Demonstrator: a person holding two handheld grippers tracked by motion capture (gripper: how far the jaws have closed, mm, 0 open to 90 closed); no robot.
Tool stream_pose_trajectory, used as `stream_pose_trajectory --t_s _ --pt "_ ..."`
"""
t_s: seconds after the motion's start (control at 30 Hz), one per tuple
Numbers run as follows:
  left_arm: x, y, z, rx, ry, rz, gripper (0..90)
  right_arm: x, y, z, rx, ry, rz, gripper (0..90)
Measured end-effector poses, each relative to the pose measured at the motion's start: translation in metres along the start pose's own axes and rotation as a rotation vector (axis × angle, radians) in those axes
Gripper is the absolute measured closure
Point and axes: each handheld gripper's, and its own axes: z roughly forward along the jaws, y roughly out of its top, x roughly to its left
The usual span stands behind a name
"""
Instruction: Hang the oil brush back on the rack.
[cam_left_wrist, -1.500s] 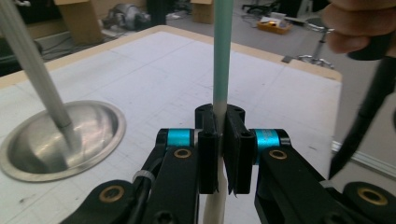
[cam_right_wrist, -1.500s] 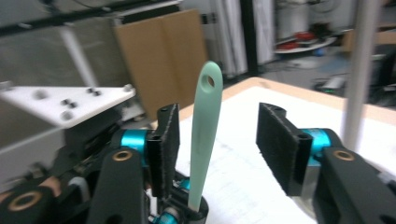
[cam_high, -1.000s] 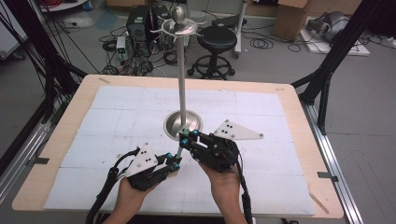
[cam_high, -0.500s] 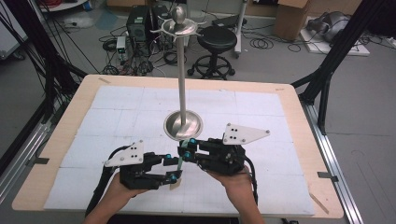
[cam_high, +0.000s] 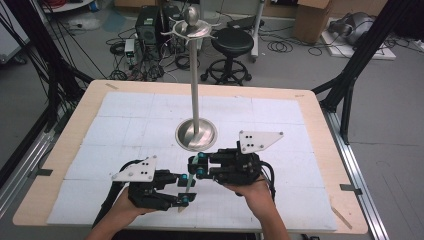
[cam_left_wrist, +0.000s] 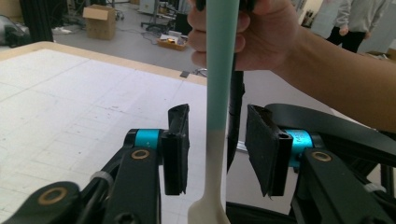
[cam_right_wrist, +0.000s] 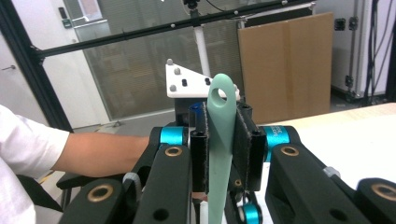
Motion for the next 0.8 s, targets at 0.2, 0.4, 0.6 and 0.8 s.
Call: stream_pose_trajectory --t_s 0.2,0.4,0.6,0.8 --pt "0.0004 -0.0026 0.0005 0.020 -0.012 0.017 72.8 -0.0009 0.0000 0.0024 -0.002 0.044 -0.010 78.0" --pt "-0.0010 -0.0027 0.0007 0.021 0.024 0.038 82.4 -0.0011 -0.0002 0.0018 0.004 0.043 -0.016 78.1" --pt "-0.0007 -0.0022 -0.0012 0.027 0.161 0.031 82.9 -0.0002 -0.0012 0.0006 -0.016 -0.059 0.021 60.2" --pt "-0.0009 -0.0016 -0.0023 0.019 0.328 0.022 83.0 0.0083 -0.0001 0.0052 -0.004 -0.298 0.009 52.6"
